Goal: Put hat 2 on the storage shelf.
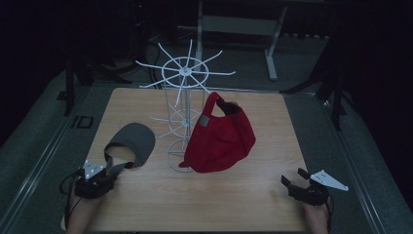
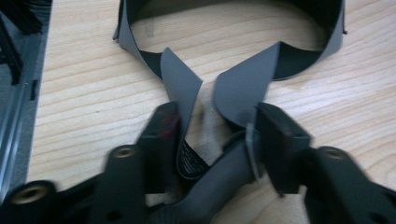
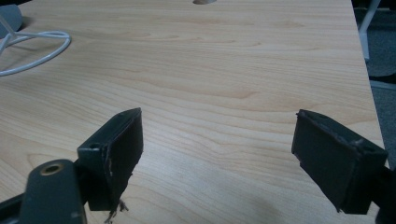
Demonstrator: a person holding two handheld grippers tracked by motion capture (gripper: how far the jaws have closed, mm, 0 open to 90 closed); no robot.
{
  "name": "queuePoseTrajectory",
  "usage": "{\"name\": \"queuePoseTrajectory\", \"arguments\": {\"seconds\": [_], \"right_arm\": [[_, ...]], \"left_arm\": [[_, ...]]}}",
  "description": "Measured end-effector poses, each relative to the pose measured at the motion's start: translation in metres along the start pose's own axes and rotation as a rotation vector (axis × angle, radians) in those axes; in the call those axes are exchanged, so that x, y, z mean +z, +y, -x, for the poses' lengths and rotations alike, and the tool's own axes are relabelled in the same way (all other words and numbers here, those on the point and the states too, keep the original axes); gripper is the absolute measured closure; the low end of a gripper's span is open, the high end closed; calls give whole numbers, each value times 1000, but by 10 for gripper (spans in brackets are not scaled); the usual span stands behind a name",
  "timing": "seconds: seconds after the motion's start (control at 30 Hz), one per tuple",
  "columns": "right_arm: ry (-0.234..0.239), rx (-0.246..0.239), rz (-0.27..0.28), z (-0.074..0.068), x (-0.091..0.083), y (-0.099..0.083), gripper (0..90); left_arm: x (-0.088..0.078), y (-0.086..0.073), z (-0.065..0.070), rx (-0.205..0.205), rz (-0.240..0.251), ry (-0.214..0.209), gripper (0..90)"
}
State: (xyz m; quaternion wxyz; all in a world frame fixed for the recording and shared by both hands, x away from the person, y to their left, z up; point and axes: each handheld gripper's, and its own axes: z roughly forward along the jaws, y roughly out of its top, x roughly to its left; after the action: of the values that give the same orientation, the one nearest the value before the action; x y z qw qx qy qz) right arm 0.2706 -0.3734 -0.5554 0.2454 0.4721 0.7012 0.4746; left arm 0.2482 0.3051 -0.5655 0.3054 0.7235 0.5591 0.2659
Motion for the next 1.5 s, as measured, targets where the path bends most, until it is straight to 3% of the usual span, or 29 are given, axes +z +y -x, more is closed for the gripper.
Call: {"name": "queuePoseTrajectory", "arguments": {"seconds": [0.07,0.1,0.17,0.27,0.33,0.5,0.77,1.0,1.33,1.5], "right_arm": [[-12,3,-7,0,1,0,164],[-16,5,-8,0,1,0,164],[-29,17,-14,0,1,1,164],[-47,28,-14,2,1,1,164],[-49,36,-12,3,0,1,164],[-46,32,-11,2,0,1,164],[-32,39,4,3,-2,0,164],[-19,44,14,3,-3,-1,164],[-3,67,34,6,-5,-2,164],[-4,61,29,5,-4,-2,164]], "left_arm": [[-1,0,0,8,-5,20,683],[-1,1,0,3,-4,6,770],[-2,1,-1,-9,-1,7,834],[-5,1,-4,-12,28,8,847],[-11,3,-4,-4,75,-2,849],[-26,12,-6,40,169,-29,851],[-42,31,-9,61,240,-44,855],[-68,59,-5,97,379,-85,854],[-96,92,-10,120,486,-96,854],[-117,103,-8,138,538,-128,854]]}}
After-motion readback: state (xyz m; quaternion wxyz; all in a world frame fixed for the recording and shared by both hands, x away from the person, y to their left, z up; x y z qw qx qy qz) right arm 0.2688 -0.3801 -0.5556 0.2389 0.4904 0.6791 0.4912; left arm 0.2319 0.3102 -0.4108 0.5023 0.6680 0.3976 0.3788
